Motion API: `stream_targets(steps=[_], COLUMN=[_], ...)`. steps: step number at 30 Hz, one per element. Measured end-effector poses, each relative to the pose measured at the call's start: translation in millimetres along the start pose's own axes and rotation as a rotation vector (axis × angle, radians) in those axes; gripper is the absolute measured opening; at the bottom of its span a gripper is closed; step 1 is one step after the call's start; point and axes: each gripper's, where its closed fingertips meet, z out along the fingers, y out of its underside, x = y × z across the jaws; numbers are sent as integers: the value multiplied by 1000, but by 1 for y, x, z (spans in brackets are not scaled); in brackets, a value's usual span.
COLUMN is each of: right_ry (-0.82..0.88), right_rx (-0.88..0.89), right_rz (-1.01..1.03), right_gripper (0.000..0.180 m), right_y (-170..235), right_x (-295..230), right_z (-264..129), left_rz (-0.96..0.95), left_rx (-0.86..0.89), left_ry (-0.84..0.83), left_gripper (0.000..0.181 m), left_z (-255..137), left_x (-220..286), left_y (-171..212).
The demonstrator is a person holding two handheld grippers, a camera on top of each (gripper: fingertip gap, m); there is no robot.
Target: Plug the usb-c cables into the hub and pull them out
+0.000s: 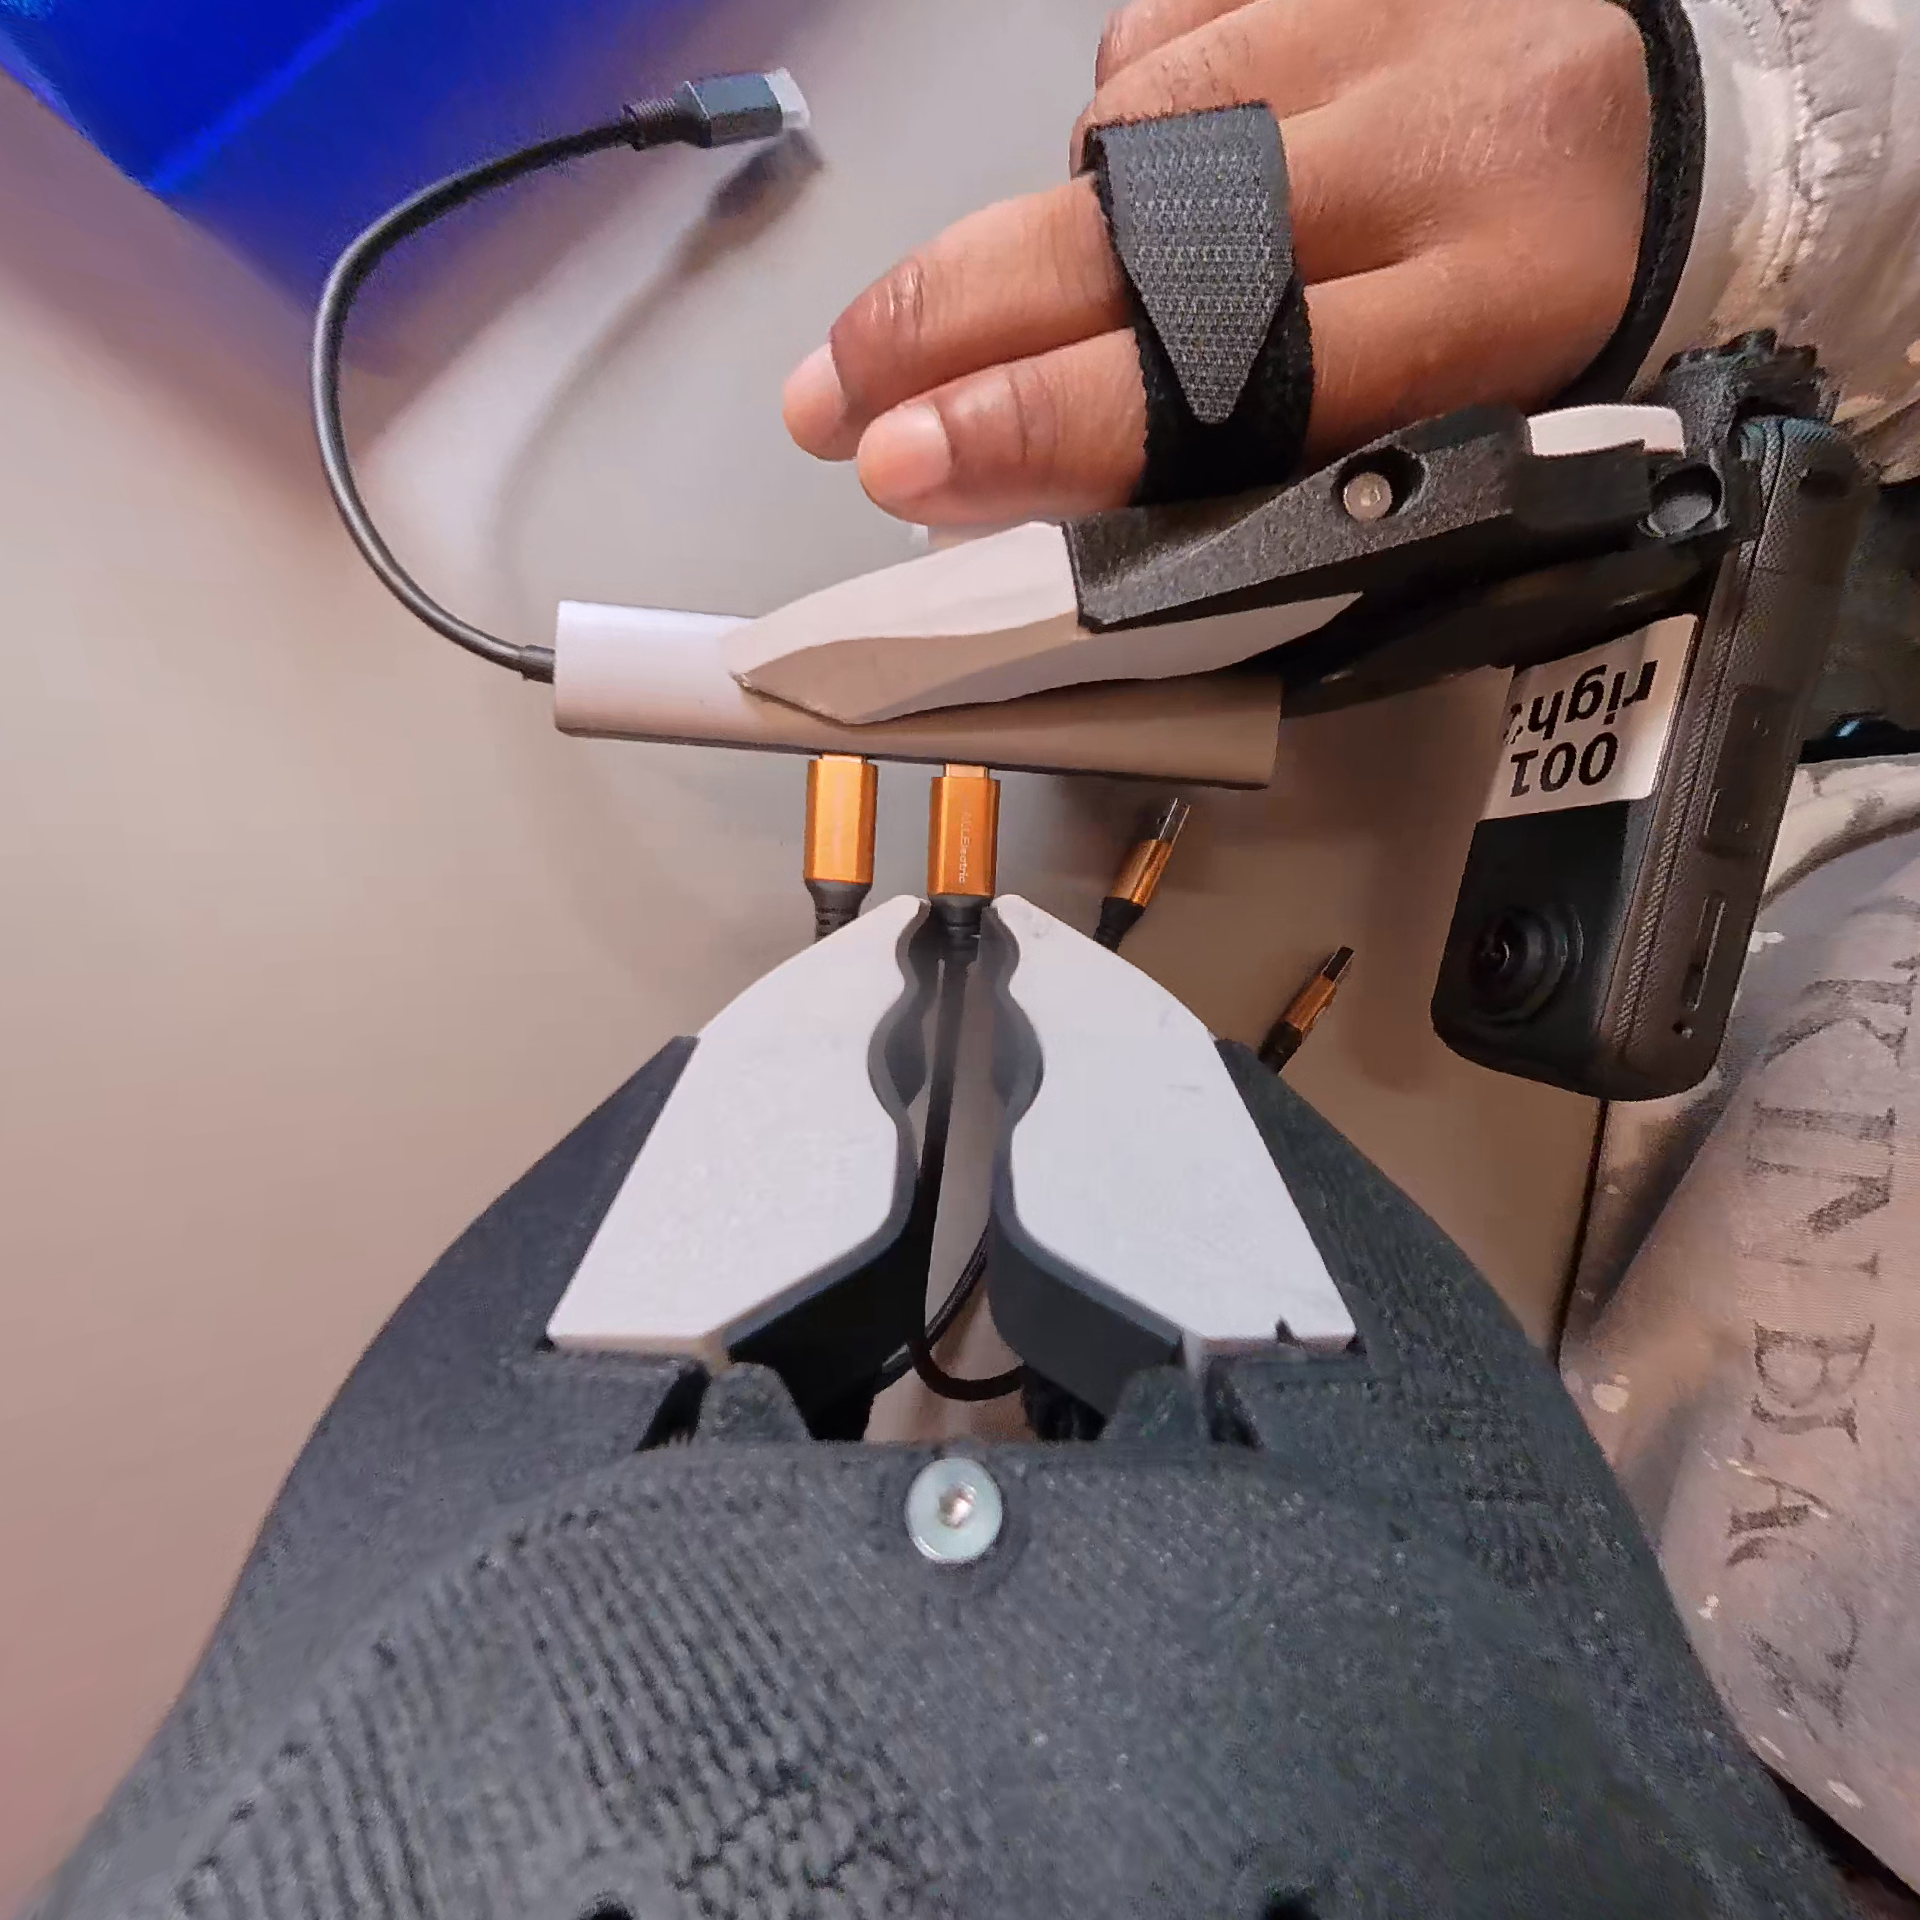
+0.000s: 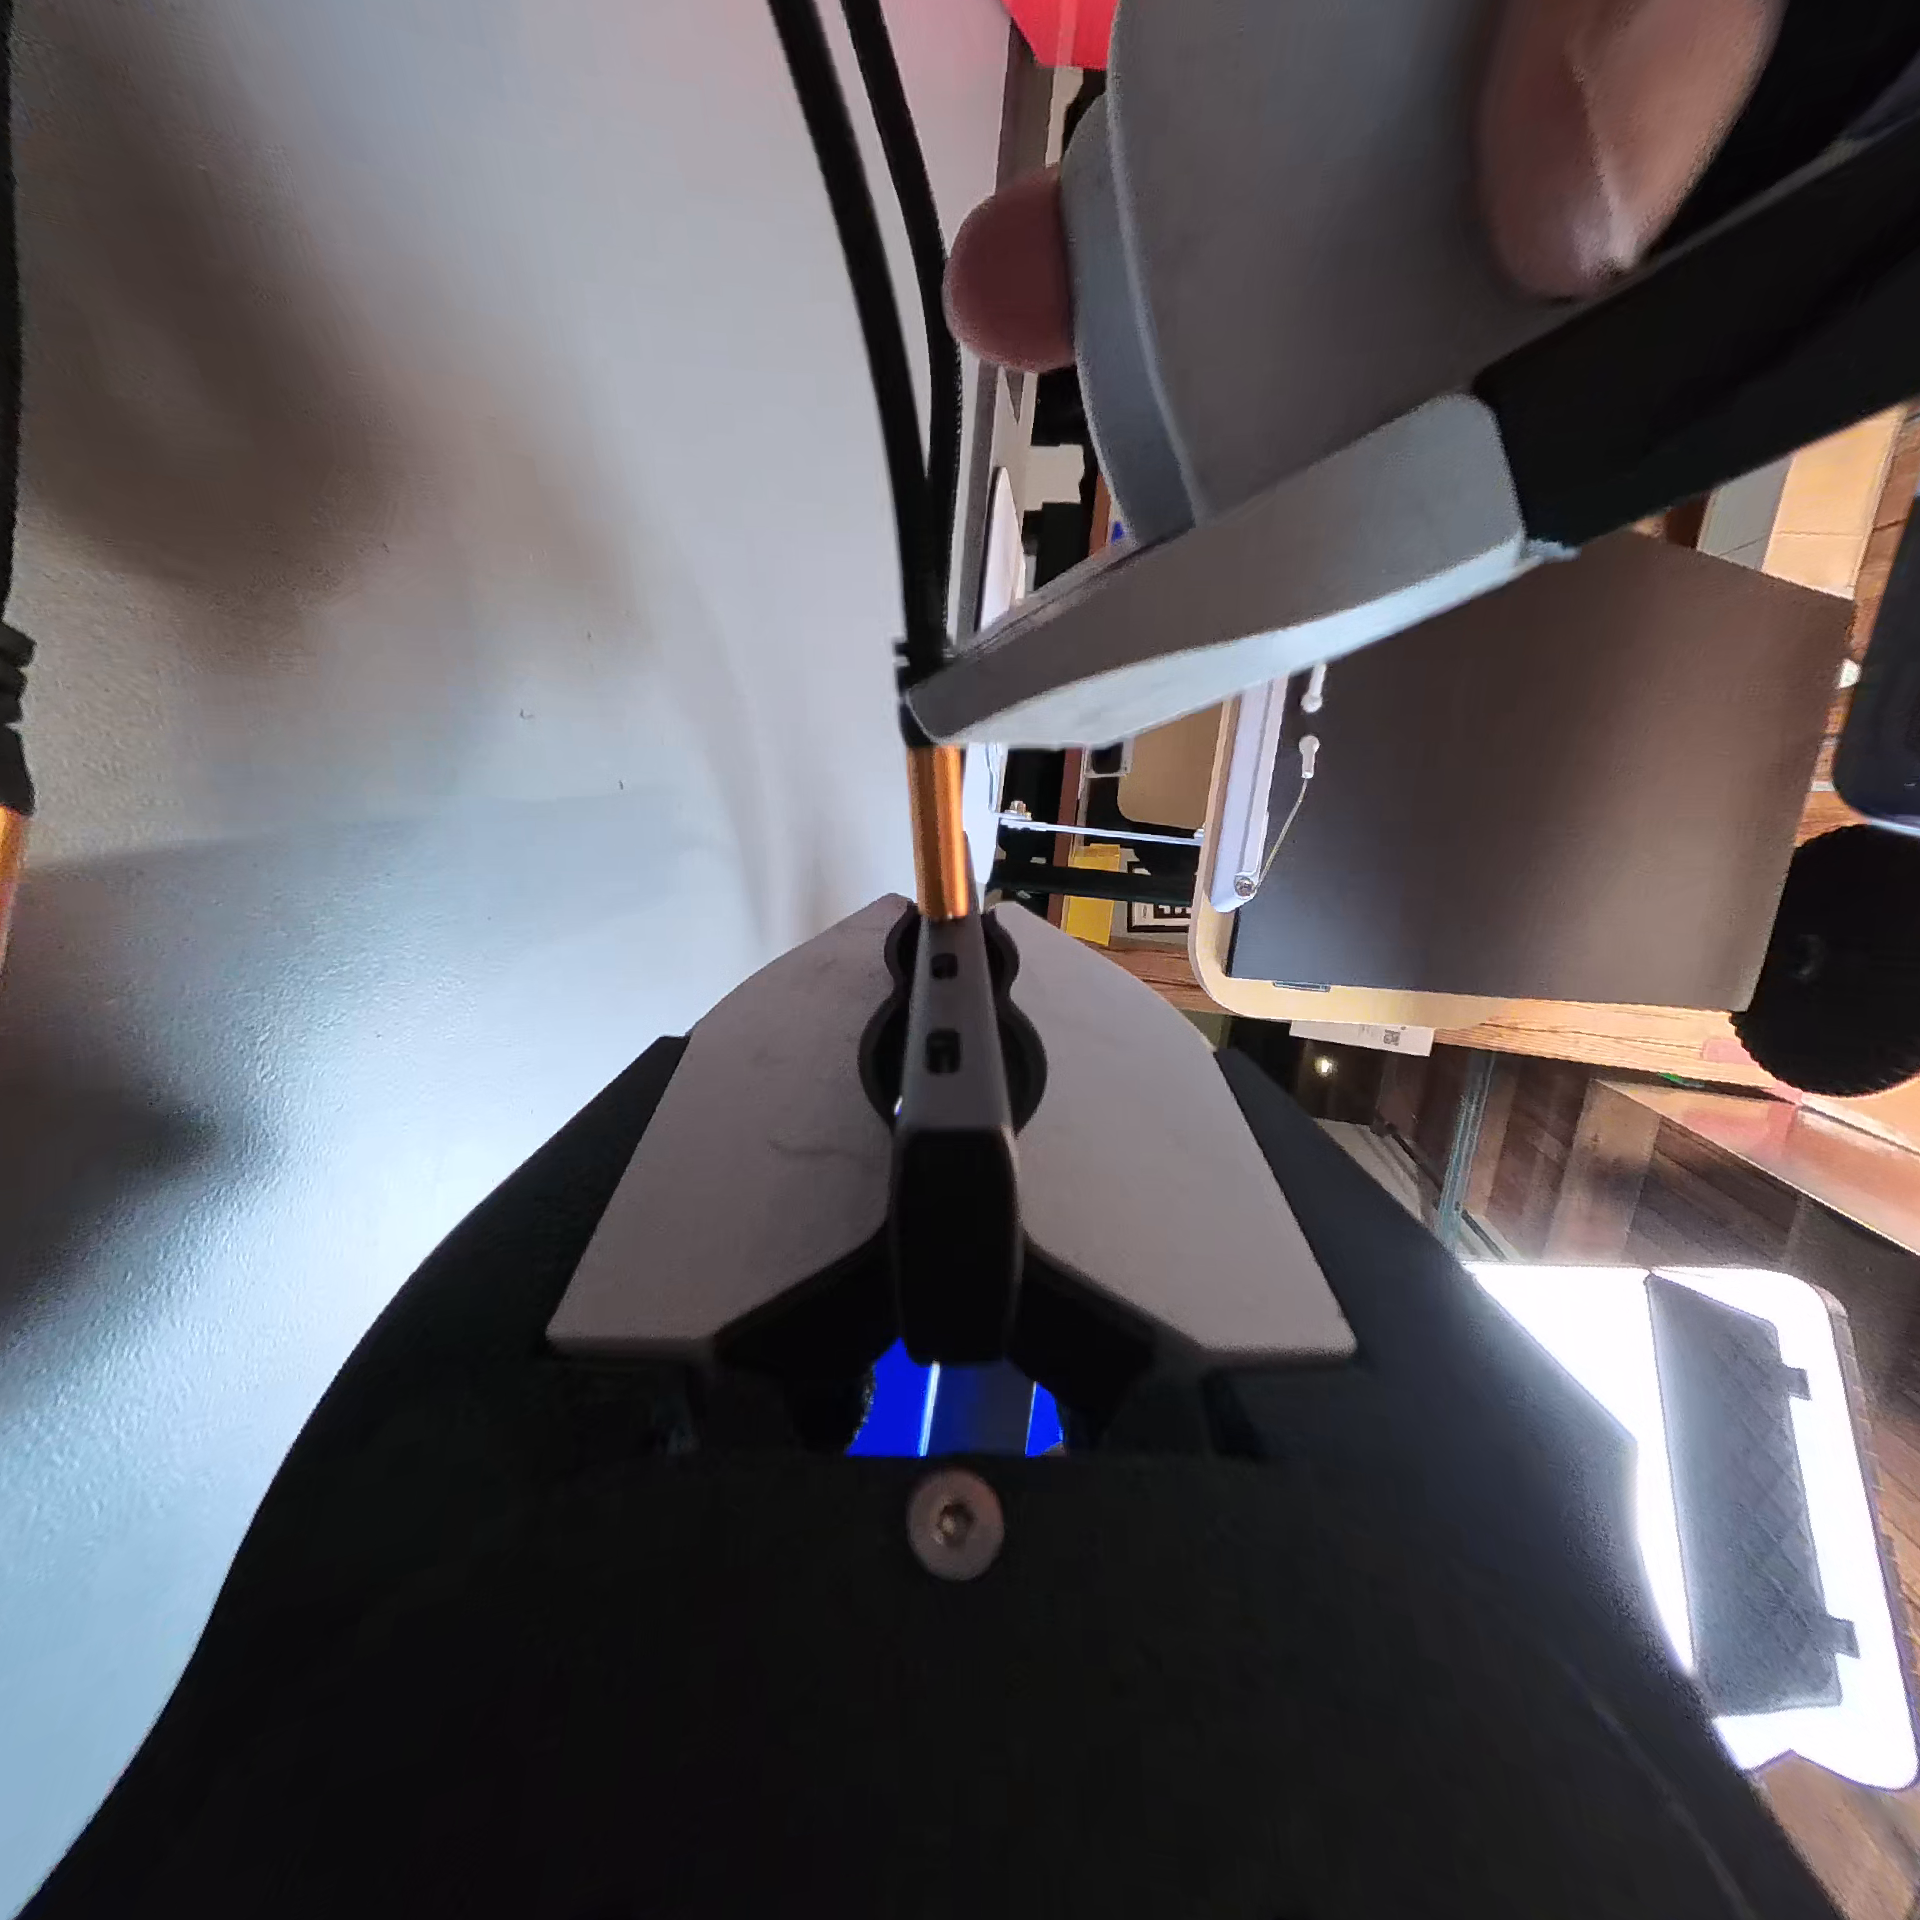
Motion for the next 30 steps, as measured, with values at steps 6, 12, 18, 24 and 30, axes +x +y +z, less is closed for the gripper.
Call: stream_targets(steps=[6, 12, 18, 24, 30], right_ry=[-12, -56, -239, -460, -601], right_rx=[2, 117, 528, 793, 798], right_rz=[-2, 171, 736, 1090, 1176], right_gripper=[10, 11, 11, 10, 12], right_y=[-1, -8, -32, -54, -65], right_x=[-3, 8, 39, 52, 47], right_z=[0, -10, -45, -69, -74], left_rz=[24, 98, 145, 369, 389], left_rx=[5, 236, 530, 528, 574], left_ry=[-20, 83, -54, -67, -18], left_gripper=[7, 10, 27, 38, 13], left_z=[3, -29, -87, -50, -42], left_x=[-1, 16, -14, 22, 41], left_y=[1, -12, -11, 1, -6])
